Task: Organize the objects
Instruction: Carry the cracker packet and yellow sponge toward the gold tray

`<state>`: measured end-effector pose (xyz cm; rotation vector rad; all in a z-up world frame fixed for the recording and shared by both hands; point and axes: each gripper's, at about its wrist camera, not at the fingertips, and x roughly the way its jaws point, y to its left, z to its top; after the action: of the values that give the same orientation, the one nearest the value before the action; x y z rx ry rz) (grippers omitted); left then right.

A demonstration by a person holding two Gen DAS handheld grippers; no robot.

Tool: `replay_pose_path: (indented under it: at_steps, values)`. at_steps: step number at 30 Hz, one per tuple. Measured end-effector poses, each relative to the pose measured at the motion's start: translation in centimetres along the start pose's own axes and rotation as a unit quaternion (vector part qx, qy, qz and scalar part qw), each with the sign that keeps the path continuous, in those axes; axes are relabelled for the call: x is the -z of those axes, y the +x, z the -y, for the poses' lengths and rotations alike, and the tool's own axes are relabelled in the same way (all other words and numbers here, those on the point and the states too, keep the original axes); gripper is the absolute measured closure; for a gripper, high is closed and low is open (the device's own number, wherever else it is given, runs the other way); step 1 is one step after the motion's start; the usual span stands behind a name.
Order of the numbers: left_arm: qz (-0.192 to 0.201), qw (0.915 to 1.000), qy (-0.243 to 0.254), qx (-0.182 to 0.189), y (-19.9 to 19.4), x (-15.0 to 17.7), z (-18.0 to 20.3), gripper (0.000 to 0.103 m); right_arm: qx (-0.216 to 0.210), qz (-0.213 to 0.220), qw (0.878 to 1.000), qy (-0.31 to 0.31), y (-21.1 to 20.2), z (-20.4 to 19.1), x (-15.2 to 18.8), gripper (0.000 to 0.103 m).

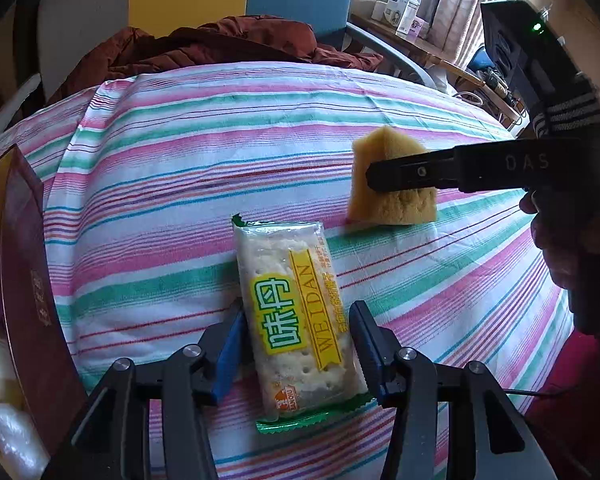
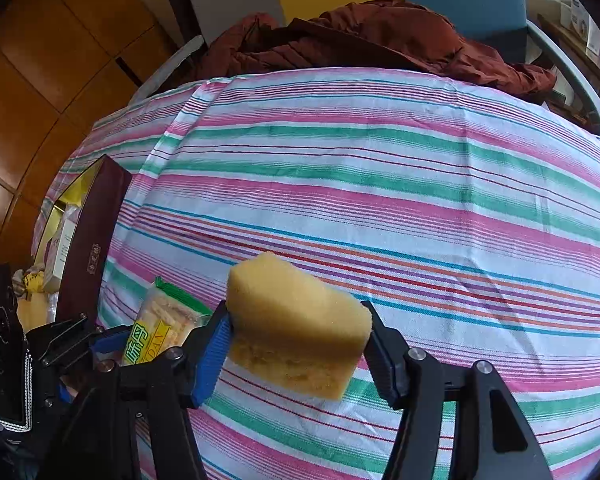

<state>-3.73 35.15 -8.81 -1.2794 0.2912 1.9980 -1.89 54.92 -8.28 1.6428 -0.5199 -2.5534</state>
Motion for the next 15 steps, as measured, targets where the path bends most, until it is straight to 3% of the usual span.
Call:
replay_pose_path:
  at_steps: [11, 15]
  values:
    - [0.004, 0.9999, 0.014, 0.003, 0.63, -0.57, 0.37, 0.042, -0.003, 0.0, 1.0, 0.012, 0.28, 0.35, -0.34, 0.04]
    - [0.014, 0.9995, 0.02, -0.018, 0.66, -0.6, 0.24, 0.058, 0.005, 0.005, 1.0, -0.004, 0.21, -0.23, -0.3, 0.042]
